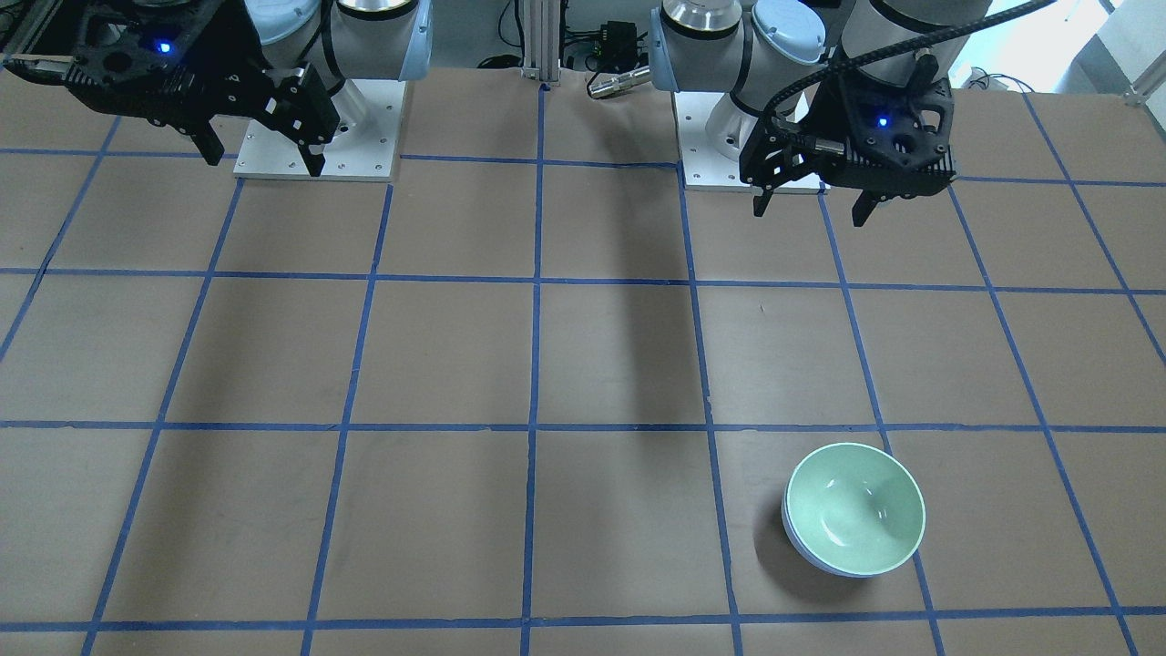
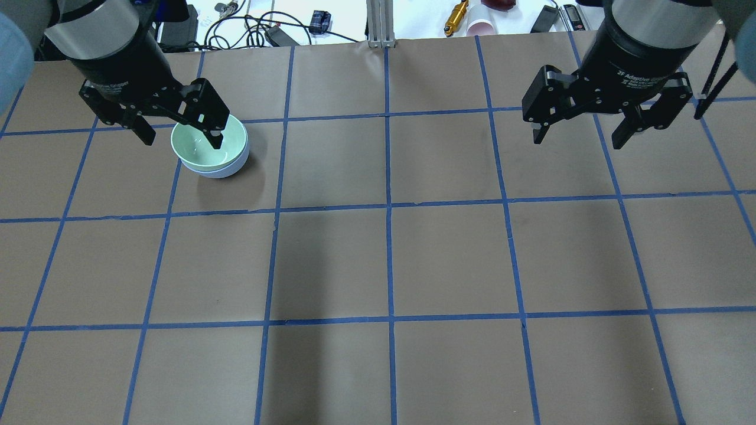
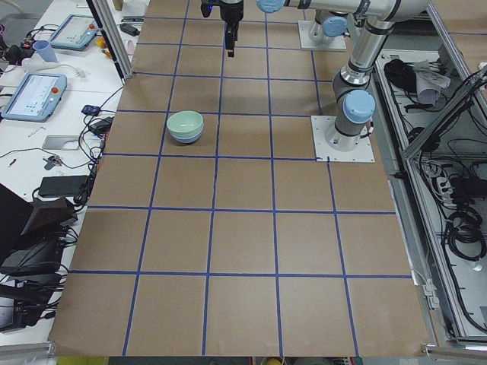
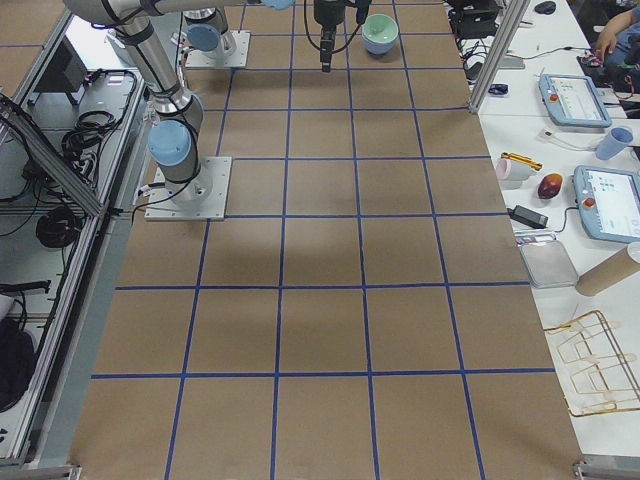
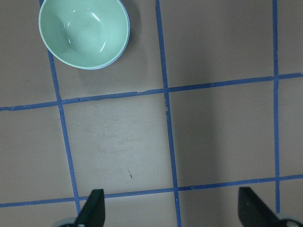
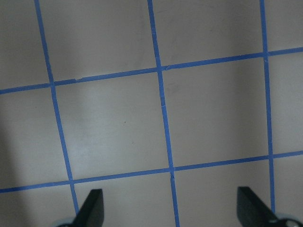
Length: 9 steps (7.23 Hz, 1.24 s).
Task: Stack green bowl on blue bowl
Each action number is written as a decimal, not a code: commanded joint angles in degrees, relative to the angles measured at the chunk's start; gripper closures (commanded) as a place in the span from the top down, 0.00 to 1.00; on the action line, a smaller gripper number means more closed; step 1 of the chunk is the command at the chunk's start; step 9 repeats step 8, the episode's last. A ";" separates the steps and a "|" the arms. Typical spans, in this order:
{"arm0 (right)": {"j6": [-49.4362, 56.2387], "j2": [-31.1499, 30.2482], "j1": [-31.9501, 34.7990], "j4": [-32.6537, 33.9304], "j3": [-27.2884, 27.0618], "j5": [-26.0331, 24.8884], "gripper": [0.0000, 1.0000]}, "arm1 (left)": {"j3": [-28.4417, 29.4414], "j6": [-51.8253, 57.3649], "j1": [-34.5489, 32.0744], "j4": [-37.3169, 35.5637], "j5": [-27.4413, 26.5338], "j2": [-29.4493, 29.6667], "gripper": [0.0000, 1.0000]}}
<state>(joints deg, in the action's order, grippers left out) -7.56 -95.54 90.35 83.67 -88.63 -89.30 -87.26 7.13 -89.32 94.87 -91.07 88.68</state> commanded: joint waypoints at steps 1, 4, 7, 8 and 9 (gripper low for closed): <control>0.00 0.00 0.00 0.00 0.04 0.00 1.00 | -1.77 0.61 -0.07 -1.96 0.11 -0.71 1.00; 0.00 0.00 0.00 0.00 -0.05 0.00 1.00 | -2.04 1.66 -0.07 -5.31 -0.16 -0.53 1.00; 0.00 0.00 0.00 0.00 -0.05 0.00 1.00 | -2.13 1.66 -0.07 -5.31 -0.24 -0.44 1.00; 0.00 0.00 0.00 0.00 0.04 0.00 1.00 | -2.13 1.58 -0.07 -5.31 -0.24 -0.44 1.00; 0.00 0.00 0.00 0.00 0.04 0.00 1.00 | -2.13 1.58 -0.07 -5.31 -0.24 -0.44 1.00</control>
